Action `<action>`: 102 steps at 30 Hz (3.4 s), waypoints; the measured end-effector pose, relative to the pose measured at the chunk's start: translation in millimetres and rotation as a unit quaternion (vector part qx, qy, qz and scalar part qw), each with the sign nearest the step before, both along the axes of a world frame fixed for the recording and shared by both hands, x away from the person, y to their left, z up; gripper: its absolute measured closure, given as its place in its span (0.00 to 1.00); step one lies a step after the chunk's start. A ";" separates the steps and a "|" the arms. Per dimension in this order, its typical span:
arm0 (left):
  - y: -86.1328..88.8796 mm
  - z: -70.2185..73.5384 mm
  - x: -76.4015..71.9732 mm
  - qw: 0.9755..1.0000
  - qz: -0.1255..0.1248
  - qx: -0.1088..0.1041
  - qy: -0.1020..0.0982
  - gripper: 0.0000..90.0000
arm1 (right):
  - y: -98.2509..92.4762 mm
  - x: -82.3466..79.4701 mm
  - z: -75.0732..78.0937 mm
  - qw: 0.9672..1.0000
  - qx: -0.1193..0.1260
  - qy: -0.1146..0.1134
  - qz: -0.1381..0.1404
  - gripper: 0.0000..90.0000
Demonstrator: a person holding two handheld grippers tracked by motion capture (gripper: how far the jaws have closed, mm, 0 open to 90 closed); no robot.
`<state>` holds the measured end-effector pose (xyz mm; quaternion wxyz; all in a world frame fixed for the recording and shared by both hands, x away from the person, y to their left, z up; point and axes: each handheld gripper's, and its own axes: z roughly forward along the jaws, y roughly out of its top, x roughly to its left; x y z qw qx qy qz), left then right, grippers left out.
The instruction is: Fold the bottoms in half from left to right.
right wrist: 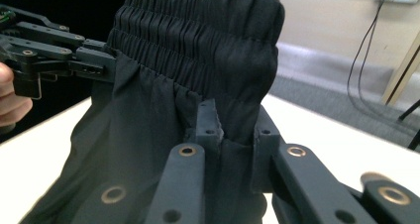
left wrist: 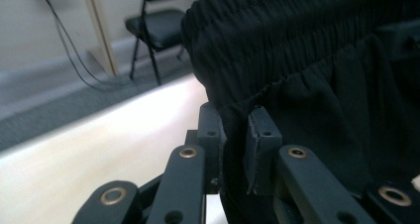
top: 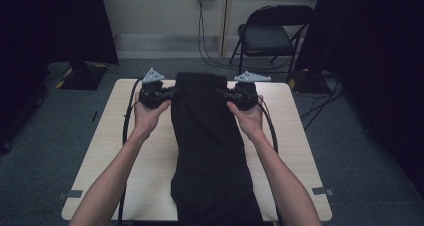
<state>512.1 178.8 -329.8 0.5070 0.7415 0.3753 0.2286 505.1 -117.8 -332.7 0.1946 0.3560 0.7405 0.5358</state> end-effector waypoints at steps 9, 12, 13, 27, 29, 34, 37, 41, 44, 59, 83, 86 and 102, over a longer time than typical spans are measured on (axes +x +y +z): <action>7.3 100.1 24.1 0.996 0.036 -0.027 -0.079 0.89 | 13.4 33.7 88.5 0.997 0.034 -0.064 -0.018 0.89; 6.8 131.0 27.1 0.992 0.043 -0.036 -0.112 0.89 | 16.4 36.9 126.0 0.994 0.044 -0.096 -0.020 0.89; 5.8 136.9 25.7 0.992 0.038 -0.034 -0.119 0.89 | 15.2 34.7 136.7 0.993 0.049 -0.109 -0.017 0.89; -7.9 15.1 -61.1 0.997 -0.069 0.007 -0.018 0.88 | -30.4 -28.7 21.4 0.998 0.039 0.004 0.039 0.89; -6.2 3.4 -81.2 0.997 -0.081 -0.001 -0.002 0.88 | -32.9 -43.7 12.4 0.998 0.028 0.009 0.055 0.89; -4.1 -38.9 -123.4 0.993 -0.095 0.021 0.061 0.88 | -33.5 -87.3 -13.5 0.995 0.004 0.041 0.092 0.88; -0.1 -71.6 -136.6 0.988 -0.108 0.004 0.108 0.87 | -32.6 -105.2 -38.8 0.992 -0.014 0.067 0.104 0.88; 0.1 -116.7 -148.1 0.979 -0.111 0.028 0.168 0.87 | -28.1 -118.3 -93.5 0.986 -0.028 0.126 0.105 0.88; -1.6 -132.7 -144.1 0.974 -0.112 0.049 0.189 0.86 | -21.0 -115.7 -128.3 0.980 -0.055 0.161 0.106 0.88; -13.7 -160.2 -14.7 0.982 0.037 0.112 0.147 0.83 | 15.9 -16.4 -163.5 0.985 -0.085 0.149 0.014 0.88; -22.5 -117.6 -126.9 0.983 -0.133 0.076 0.104 0.77 | -39.1 -63.1 -114.4 0.991 -0.101 0.090 -0.008 0.71; -39.2 -126.3 -142.6 0.975 -0.170 0.085 0.119 0.80 | -38.3 -92.2 -124.2 0.988 -0.115 0.099 0.028 0.79; -62.6 -156.5 -159.6 0.950 -0.216 0.180 0.134 0.77 | -49.0 -121.4 -160.0 0.976 -0.174 0.125 0.042 0.72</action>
